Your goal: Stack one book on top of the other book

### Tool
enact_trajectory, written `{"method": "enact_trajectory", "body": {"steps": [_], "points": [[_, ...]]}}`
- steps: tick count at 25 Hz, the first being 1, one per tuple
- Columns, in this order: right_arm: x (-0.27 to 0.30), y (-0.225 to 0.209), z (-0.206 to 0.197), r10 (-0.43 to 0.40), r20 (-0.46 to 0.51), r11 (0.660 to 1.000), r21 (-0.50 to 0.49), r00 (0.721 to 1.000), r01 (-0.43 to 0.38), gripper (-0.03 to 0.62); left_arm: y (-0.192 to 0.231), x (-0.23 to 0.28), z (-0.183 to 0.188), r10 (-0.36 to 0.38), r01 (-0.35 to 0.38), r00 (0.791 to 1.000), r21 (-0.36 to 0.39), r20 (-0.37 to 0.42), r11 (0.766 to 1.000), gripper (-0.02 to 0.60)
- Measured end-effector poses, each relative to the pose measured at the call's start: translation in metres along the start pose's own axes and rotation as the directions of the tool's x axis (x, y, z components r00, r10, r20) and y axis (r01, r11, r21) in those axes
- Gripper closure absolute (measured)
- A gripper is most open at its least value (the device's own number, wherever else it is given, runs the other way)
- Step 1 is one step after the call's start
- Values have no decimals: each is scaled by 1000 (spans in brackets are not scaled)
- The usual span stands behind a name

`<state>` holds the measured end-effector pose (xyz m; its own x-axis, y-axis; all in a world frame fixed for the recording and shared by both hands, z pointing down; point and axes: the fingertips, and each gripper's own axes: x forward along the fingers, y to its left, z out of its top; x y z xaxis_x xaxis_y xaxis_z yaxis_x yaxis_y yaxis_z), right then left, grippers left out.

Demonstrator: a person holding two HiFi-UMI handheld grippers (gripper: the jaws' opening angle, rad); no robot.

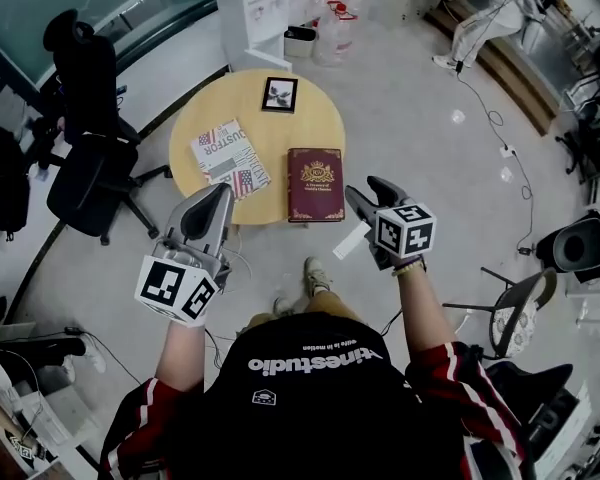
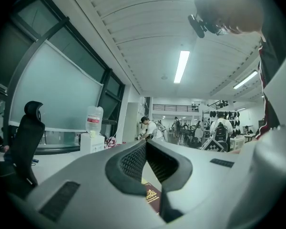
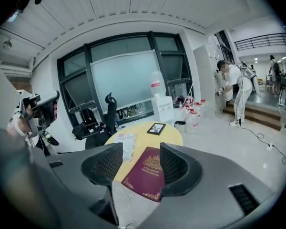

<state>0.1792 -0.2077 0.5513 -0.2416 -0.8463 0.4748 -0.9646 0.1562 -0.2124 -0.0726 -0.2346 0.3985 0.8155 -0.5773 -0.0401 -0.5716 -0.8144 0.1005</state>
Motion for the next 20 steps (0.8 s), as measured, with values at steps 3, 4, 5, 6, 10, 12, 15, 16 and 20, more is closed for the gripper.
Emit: {"method": "enact_trajectory", "body": {"steps": [3,4,5,6,10,12,15,16,20], "points": [[16,-8,-18,12,-45,1000,14,999,-11,338,-3,8,-9,-8,8,1000,1,-19,1000,566],[23,-11,-24,21,-59,999,25,998,-20,335,-4,11,-12,-9,9,1000,-1,-25,1000,566],[28,-15,-30,29,-72,999,39,997,-26,332,-5,13,-15,-9,9,999,-4,-31,1000,566],[34,-19,-35,33,-85,998,49,996,-29,329,-6,16,-18,-10,10,999,-8,-36,1000,565],[53,-32,-55,41,-125,996,87,991,-30,318,-12,26,-22,-31,31,997,-1,-69,1000,566],[62,-39,-64,48,-134,992,126,990,-31,314,-14,30,-22,-42,43,996,10,-85,999,566],[76,-48,-76,59,-152,986,163,987,-34,308,-11,39,-23,-43,45,994,22,-98,999,565],[81,-51,-80,59,-158,985,170,986,-32,303,-10,43,-23,-41,43,994,21,-100,999,566],[97,-69,-96,52,-185,982,186,981,-17,303,-15,59,-29,-51,54,992,21,-117,998,566]]}}
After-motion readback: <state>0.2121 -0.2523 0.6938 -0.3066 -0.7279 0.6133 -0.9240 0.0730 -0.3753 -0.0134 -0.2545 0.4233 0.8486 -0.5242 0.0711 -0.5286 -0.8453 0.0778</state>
